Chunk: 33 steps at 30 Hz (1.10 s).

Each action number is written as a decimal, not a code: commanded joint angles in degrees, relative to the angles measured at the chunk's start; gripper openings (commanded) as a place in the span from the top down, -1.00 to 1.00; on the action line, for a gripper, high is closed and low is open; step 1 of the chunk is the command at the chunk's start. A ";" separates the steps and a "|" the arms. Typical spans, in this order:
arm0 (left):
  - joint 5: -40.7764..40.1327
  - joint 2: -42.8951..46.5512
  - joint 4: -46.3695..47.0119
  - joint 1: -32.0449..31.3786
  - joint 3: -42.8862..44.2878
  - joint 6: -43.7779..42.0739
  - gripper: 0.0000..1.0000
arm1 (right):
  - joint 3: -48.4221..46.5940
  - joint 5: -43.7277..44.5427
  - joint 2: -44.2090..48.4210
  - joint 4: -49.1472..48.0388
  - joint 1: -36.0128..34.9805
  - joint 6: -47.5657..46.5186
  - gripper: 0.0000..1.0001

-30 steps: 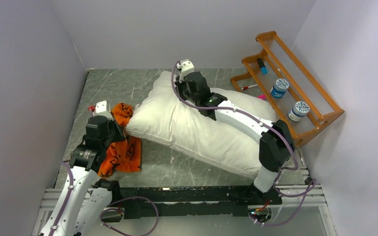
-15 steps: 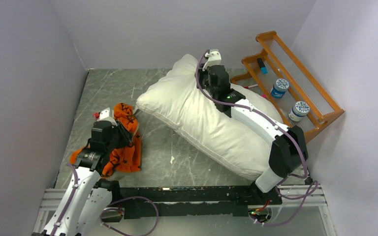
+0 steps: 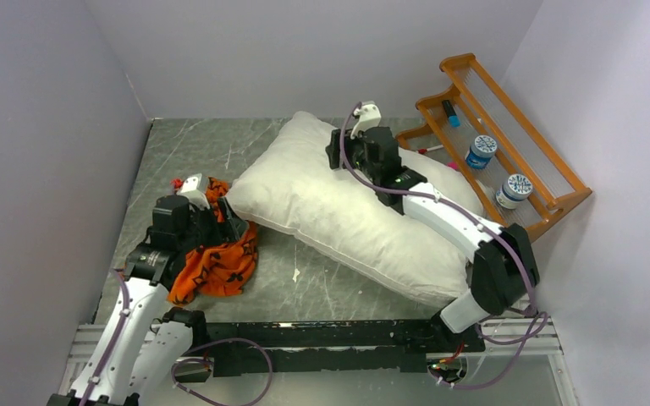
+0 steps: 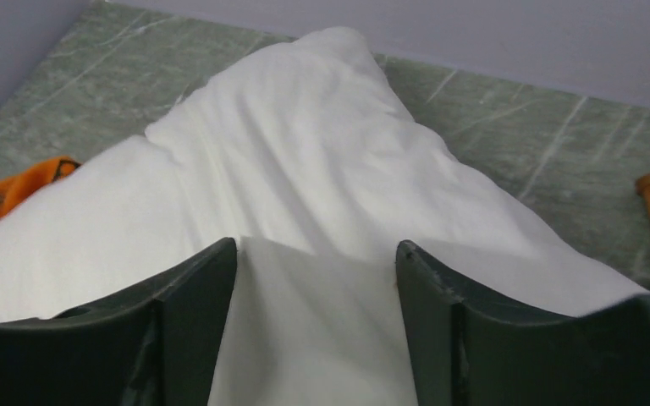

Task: Remove the pillowcase from the pillow
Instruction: Place the pillowcase at the center of the board, then reset both arms

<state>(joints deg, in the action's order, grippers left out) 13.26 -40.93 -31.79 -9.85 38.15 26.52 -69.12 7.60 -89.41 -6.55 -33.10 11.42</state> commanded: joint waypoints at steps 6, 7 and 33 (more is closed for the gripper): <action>-6.06 5.21 -7.77 -0.09 14.81 -8.26 -0.74 | 10.43 4.27 20.23 -0.75 0.36 -4.09 -0.98; -7.40 6.07 -8.44 -0.11 16.13 -8.85 -0.75 | 12.26 5.15 23.62 -0.47 0.40 -4.59 -0.99; -38.11 19.95 -17.52 -5.71 22.85 -9.48 -0.93 | 30.23 12.63 79.41 24.59 0.40 -10.06 -1.00</action>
<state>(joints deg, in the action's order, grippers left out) -20.49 -21.41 -48.75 -15.35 62.24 15.97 -39.44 18.22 -12.12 14.35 -32.91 3.09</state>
